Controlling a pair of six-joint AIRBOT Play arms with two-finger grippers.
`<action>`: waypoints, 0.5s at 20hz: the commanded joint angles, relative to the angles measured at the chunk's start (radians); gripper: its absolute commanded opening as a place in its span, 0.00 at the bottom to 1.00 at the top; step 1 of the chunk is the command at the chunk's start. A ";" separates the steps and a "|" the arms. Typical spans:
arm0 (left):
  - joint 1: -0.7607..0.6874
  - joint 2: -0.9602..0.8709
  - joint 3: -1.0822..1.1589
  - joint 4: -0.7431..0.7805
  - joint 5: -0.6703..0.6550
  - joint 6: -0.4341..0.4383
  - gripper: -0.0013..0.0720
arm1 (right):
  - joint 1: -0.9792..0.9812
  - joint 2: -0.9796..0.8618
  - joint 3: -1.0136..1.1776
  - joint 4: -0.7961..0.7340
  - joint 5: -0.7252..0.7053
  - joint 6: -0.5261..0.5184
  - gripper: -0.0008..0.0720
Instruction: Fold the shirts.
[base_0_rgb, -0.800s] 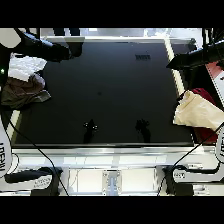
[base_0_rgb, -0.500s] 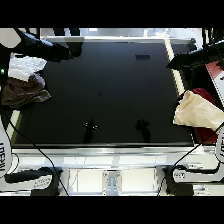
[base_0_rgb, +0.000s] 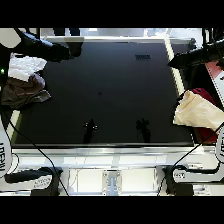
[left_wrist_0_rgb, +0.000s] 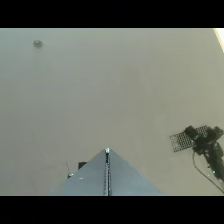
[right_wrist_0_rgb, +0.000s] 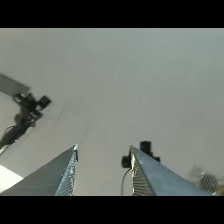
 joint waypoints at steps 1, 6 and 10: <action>0.000 0.000 0.000 -0.001 0.000 0.000 0.03 | 0.001 0.000 0.001 -0.006 -0.038 -0.036 0.51; -0.001 0.000 0.000 -0.060 0.000 0.000 0.03 | 0.002 0.001 0.001 0.089 -0.124 -0.035 0.51; -0.001 -0.014 0.000 -0.014 0.025 0.001 0.05 | 0.002 0.000 0.001 0.119 -0.126 -0.028 0.51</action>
